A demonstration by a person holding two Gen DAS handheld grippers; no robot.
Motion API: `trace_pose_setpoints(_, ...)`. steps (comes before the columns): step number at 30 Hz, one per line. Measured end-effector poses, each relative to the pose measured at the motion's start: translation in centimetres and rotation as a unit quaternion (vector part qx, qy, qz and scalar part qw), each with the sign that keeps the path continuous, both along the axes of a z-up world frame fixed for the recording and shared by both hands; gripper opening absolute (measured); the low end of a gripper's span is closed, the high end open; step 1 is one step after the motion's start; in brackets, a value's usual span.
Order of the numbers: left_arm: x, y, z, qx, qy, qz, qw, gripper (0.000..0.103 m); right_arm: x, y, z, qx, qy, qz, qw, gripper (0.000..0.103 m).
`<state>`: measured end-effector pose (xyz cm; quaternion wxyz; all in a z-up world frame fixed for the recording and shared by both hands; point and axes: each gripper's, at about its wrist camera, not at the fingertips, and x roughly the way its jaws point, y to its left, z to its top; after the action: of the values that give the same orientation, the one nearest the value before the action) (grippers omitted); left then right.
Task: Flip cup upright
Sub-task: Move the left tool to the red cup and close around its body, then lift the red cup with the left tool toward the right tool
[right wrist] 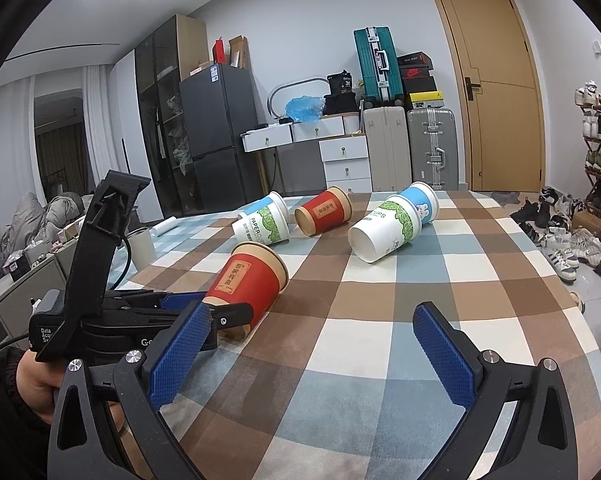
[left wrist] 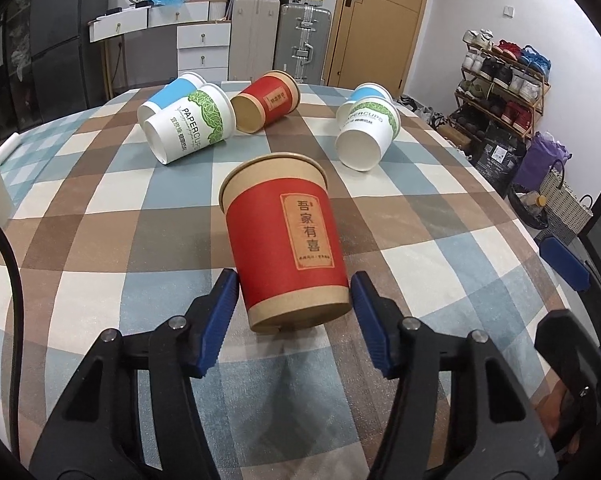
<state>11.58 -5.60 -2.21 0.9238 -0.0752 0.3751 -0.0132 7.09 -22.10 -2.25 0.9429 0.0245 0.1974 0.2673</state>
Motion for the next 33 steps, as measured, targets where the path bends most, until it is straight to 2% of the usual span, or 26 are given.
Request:
trace_pose_setpoints(5, -0.5, 0.4, 0.4, -0.005, -0.007, 0.008, 0.9999, 0.056, 0.0, 0.0, 0.0, 0.002, -0.001, 0.000, 1.000, 0.103)
trace_pose_setpoints(6, -0.6, 0.5, 0.5, -0.006, -0.009, 0.009, 0.9999, 0.051, -0.1, 0.0, 0.0, 0.003, -0.001, 0.000, 1.000, 0.103)
trace_pose_setpoints(21, -3.0, 1.4, 1.9, -0.009, -0.033, 0.016, 0.9993, 0.051, -0.1, -0.2, -0.1, 0.008, -0.004, 0.000, 1.000, 0.103)
trace_pose_setpoints(33, -6.8, 2.3, 2.8, -0.018, -0.049, 0.022, 0.9984, 0.051, -0.1, 0.2, -0.2, -0.002, -0.009, 0.003, 1.000, 0.103)
